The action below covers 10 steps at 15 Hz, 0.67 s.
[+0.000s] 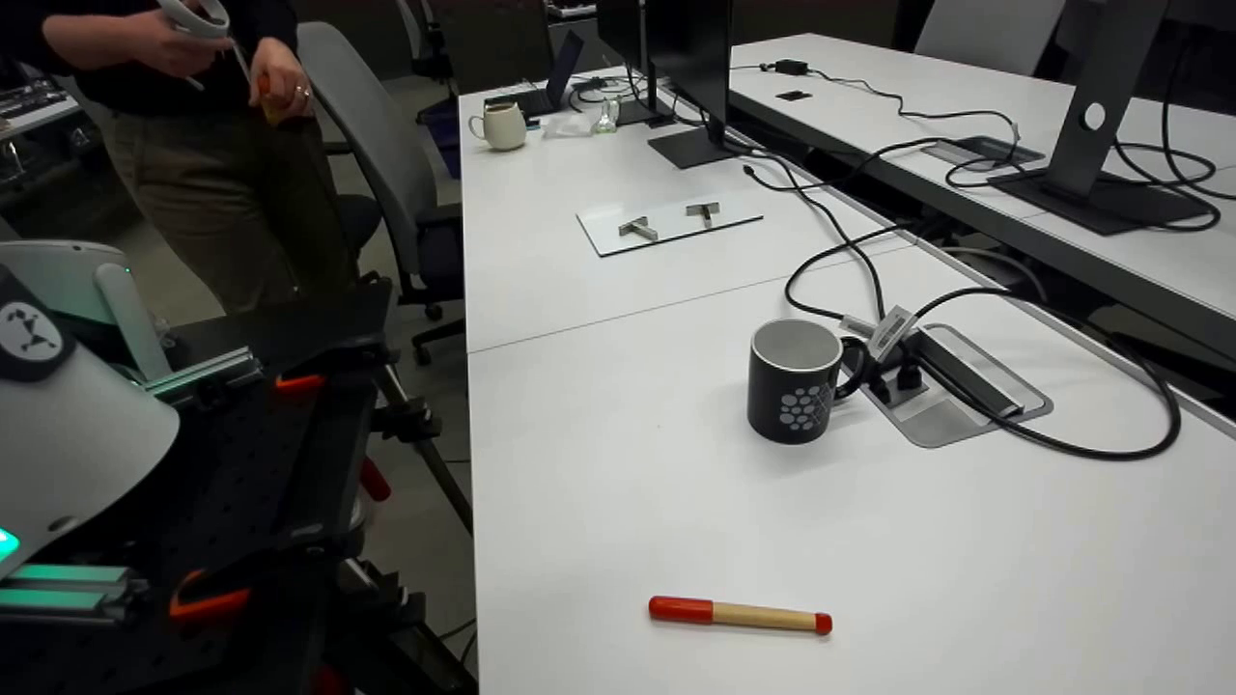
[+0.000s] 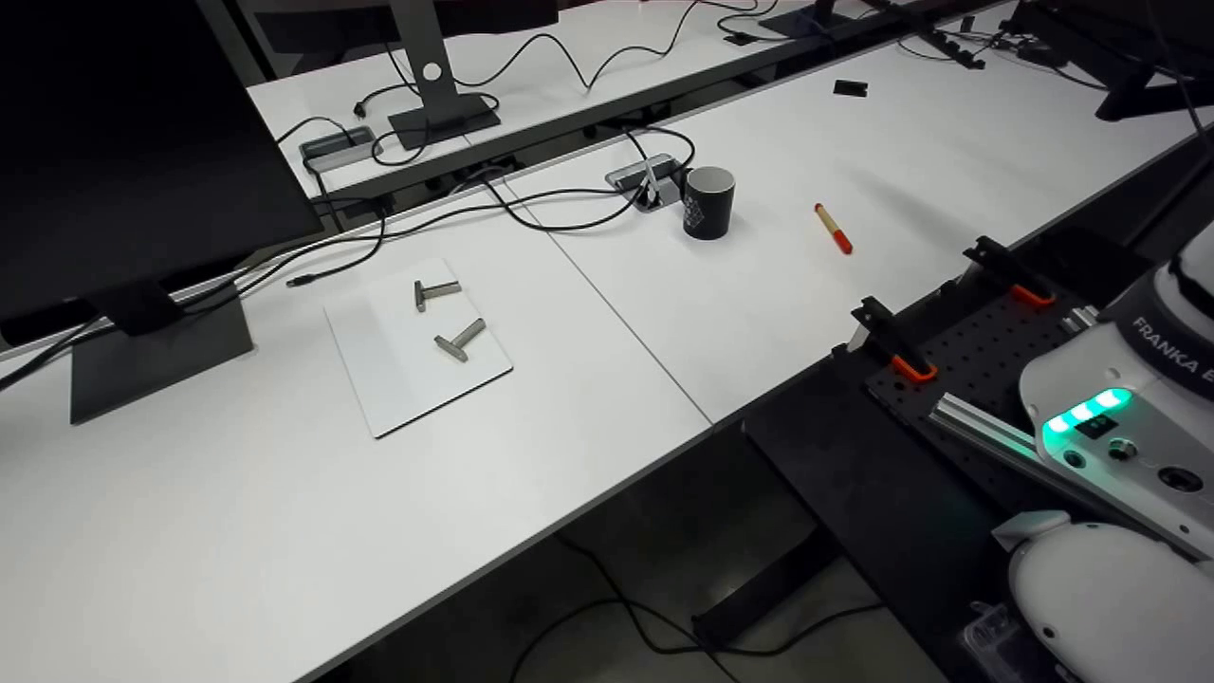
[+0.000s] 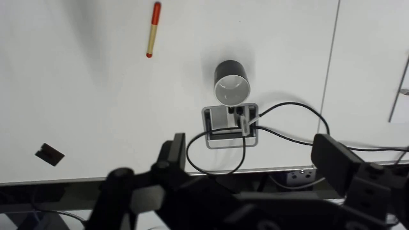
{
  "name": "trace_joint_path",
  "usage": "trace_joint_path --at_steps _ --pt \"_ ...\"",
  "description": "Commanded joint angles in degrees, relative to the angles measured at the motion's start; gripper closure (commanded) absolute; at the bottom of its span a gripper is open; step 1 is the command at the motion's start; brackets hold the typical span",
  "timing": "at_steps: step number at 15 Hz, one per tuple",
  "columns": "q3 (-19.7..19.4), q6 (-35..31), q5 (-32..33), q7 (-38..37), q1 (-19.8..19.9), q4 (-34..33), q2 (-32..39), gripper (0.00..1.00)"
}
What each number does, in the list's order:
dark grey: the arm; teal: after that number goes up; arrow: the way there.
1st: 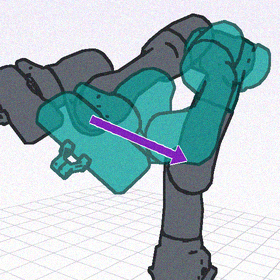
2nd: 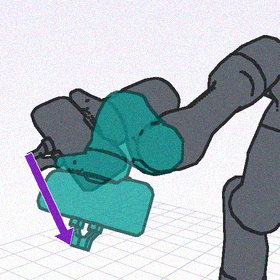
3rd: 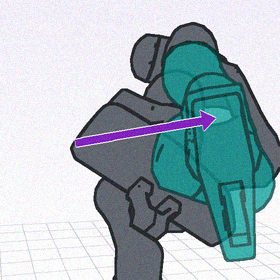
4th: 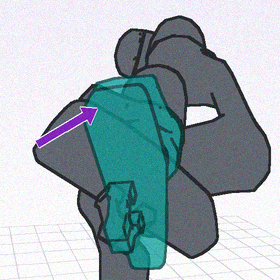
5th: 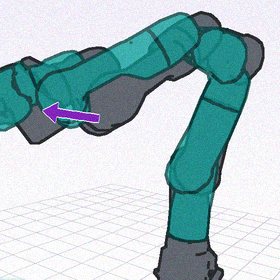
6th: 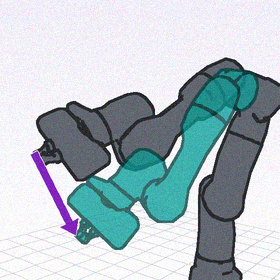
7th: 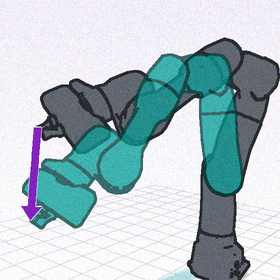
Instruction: Put the marker inside the mug.
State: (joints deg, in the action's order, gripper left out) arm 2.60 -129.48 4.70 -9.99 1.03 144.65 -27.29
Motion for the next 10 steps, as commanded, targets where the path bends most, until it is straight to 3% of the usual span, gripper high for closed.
trace_joint_path --at_steps 1,6,8,10 --pt "-5.8 -6.9 -9.1 11.9 -4.2 2.8 0.8 0.0" --pt "-13.5 -4.4 -24.2 29.6 -9.7 3.1 3.2 0.0" --pt "-13.9 -2.2 -25.6 31.5 -9.1 2.5 5.3 0.0" --pt "-12.4 -1.4 -23.5 28.6 -6.9 2.2 7.6 0.0"
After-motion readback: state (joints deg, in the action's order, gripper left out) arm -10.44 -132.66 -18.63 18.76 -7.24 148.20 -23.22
